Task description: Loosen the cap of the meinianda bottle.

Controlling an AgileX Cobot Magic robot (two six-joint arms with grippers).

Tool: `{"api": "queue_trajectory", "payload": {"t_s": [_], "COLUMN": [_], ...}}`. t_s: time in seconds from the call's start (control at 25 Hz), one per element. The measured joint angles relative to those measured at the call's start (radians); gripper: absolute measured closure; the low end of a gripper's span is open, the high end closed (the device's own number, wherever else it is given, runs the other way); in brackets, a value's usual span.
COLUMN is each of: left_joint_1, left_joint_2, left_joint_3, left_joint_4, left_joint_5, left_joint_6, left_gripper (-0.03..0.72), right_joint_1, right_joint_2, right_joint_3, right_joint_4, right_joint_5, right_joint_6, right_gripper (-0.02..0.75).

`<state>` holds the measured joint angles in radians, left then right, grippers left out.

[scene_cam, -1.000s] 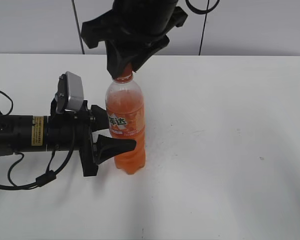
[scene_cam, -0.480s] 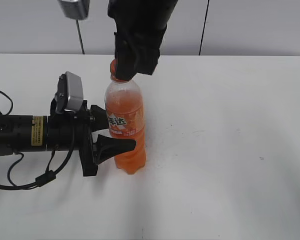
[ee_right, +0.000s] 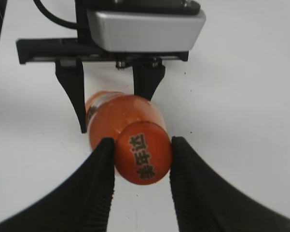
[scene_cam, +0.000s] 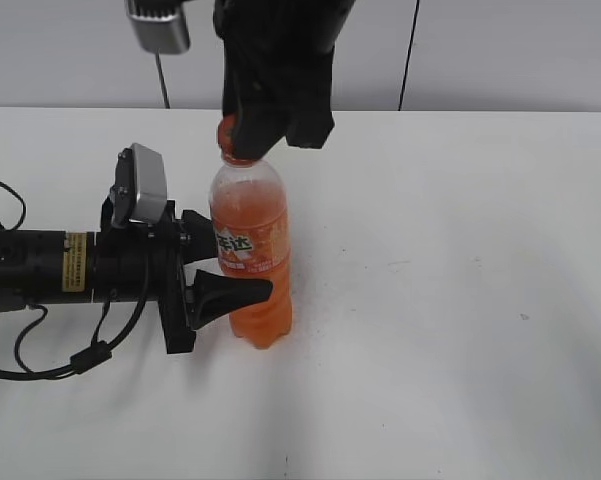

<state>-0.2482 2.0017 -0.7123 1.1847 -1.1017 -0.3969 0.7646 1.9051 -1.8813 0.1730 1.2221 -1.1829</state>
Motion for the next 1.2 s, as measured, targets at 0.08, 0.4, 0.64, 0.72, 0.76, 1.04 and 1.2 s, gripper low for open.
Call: {"api": "queue_trajectory", "payload": {"t_s": [0.08,0.4,0.64,0.72,0.76,1.04,1.2], "left_joint_1": [0.000,0.000,0.000,0.000,0.000,0.000,0.000], "left_joint_2": [0.000,0.000,0.000,0.000,0.000,0.000,0.000], "left_joint_3": [0.000,0.000,0.000,0.000,0.000,0.000,0.000], "left_joint_4": [0.001,0.003,0.001,0.001,0.001,0.000,0.000], "left_joint_5": [0.000,0.000,0.000,0.000,-0.001,-0.001,-0.001], "left_joint_6": [0.000,0.000,0.000,0.000,0.000,0.000,0.000], "left_gripper": [0.275,0.275,0.275,0.275,0.275,0.275,0.275], "right_joint_1": [0.000,-0.051,-0.290,-0.370,-0.410,-0.562,-0.565], "right_joint_2": [-0.031,-0.145,-0.153,-0.174,-0.189,-0.274,-0.225], "right_joint_3": [0.000,0.000,0.062,0.149,0.198,0.667,0.852], "right_joint_4": [0.026,-0.164,-0.166,-0.166,-0.165,-0.086,-0.044], "right_joint_5": [0.000,0.000,-0.003,-0.014,-0.041,-0.388,-0.624], "right_joint_6": [0.074,0.764,1.008,1.047,1.057,1.100,1.126], "right_gripper": [0.468,0.468,0.468,0.468,0.468,0.468,0.468]}}
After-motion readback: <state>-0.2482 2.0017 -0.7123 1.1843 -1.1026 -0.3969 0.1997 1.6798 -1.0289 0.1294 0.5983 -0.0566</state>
